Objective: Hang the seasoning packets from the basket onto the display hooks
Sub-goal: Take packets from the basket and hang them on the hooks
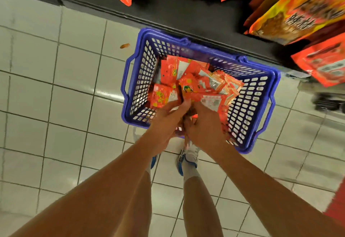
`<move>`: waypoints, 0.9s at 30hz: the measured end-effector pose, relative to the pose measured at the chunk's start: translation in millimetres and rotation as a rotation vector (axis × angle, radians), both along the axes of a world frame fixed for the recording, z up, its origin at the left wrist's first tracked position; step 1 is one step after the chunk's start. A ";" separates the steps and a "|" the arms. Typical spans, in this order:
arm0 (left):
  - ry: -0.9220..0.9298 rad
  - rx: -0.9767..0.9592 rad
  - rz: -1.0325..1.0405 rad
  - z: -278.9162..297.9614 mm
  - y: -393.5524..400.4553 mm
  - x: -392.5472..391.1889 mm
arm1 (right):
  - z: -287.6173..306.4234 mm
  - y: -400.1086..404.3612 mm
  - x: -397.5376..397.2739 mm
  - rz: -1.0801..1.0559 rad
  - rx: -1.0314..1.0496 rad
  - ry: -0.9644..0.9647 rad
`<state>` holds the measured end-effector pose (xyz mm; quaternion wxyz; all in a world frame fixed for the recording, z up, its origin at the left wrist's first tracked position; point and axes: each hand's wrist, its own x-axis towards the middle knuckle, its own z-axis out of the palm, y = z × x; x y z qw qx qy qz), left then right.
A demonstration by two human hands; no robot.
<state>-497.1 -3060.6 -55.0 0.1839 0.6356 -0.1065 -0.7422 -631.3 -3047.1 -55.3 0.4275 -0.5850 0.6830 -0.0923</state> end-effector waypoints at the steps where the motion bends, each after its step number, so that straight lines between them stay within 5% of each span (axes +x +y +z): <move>1: -0.024 -0.027 0.004 9.9 -2.5 -0.5 | 14.4 -1.7 8.3 0.026 0.009 -0.016; 5: -0.097 -0.043 0.141 53.4 -16.5 17.3 | 78.7 -18.2 13.8 -0.033 0.048 -0.216; 11: 0.027 -0.117 0.117 162.4 -37.7 39.2 | 170.9 -76.7 -22.7 -0.300 -0.014 -0.086; 15: 0.087 -0.243 0.065 259.9 -51.2 41.6 | 259.2 -104.0 -24.4 -0.509 0.139 -0.550; 22: 0.034 -0.511 0.212 455.4 -89.8 46.9 | 464.2 -130.4 -37.9 -0.626 -0.269 -0.655; 27: -0.017 -0.833 0.280 600.2 -127.7 61.6 | 629.4 -151.6 -46.9 -0.449 -0.607 -0.631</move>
